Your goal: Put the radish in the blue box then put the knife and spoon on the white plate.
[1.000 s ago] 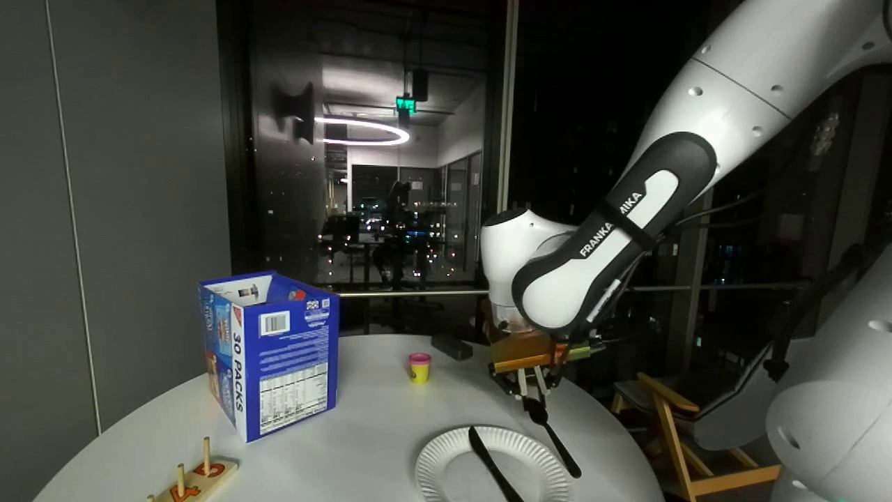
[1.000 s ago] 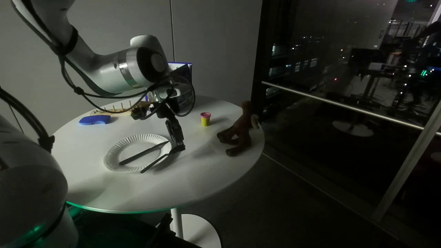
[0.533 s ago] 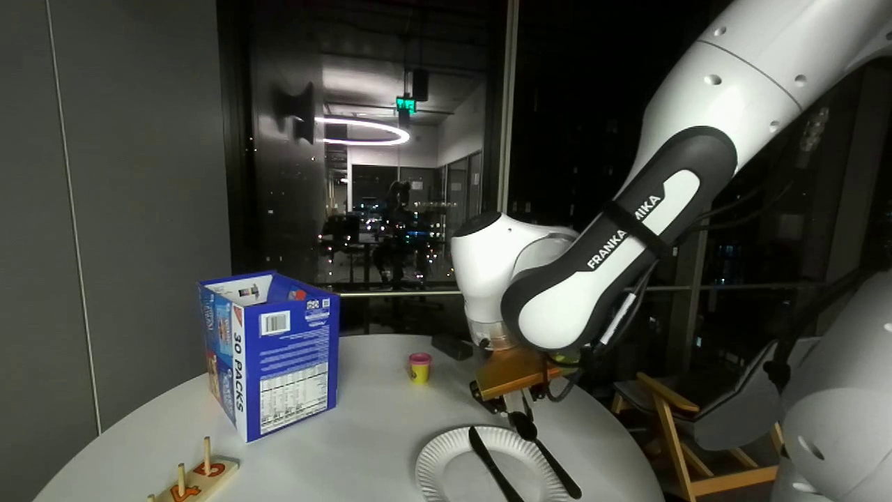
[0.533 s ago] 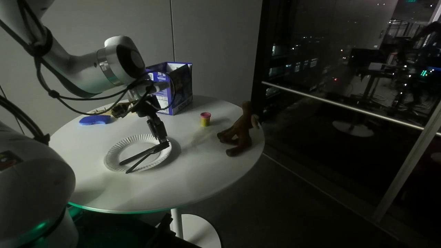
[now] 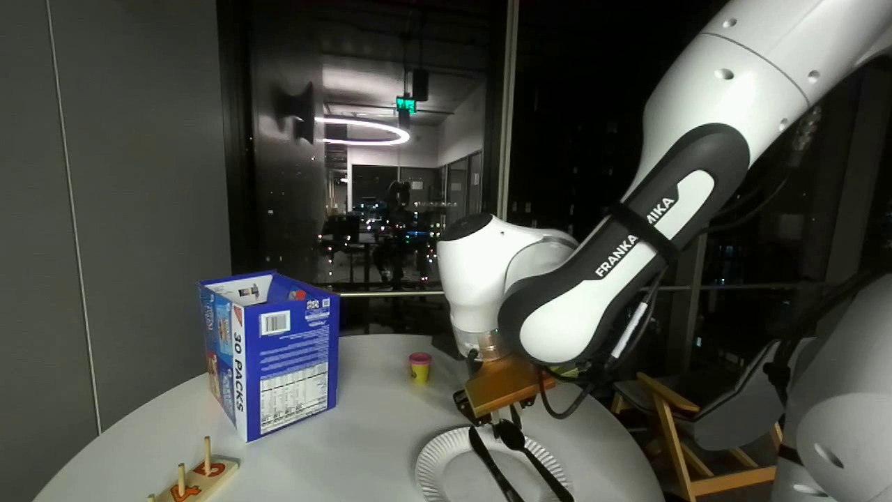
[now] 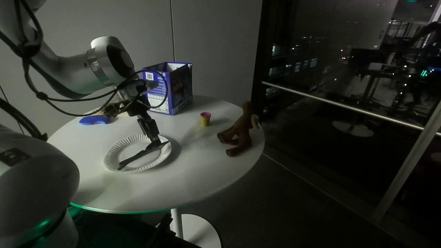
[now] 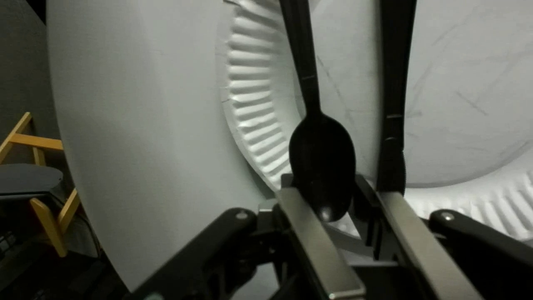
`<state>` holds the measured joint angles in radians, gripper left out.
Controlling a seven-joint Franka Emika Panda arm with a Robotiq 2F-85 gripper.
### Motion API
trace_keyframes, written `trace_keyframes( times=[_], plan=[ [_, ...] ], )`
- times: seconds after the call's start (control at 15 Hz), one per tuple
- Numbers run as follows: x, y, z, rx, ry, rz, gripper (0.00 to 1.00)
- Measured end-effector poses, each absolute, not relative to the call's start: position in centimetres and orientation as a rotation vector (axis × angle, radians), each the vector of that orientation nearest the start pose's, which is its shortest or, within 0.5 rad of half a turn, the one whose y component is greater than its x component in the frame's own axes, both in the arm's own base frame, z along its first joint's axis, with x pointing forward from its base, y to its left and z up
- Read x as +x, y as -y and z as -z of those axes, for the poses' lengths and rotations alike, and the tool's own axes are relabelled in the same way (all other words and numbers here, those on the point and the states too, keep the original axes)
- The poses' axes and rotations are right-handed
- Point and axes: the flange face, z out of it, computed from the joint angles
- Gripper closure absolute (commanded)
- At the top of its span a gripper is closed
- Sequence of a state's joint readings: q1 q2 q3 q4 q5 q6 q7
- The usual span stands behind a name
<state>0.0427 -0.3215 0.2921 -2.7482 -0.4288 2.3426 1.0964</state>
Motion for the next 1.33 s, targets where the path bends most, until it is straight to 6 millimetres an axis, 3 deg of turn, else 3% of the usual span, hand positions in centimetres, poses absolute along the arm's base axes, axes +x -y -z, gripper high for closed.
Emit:
trace_keyframes(
  times=[0.27, 0.67, 0.93, 1.33],
  plan=[
    [35.4, -11.3, -30.4, -3.402, -0.776, 0.289, 0.02],
    [34.9, -12.0, -30.0, -3.413, -0.71, 0.251, 0.0],
    [34.5, -12.7, -29.7, -3.396, -0.597, 0.134, 0.0],
    [34.3, -12.3, -31.1, -3.367, -0.527, 0.058, 0.0]
  ],
)
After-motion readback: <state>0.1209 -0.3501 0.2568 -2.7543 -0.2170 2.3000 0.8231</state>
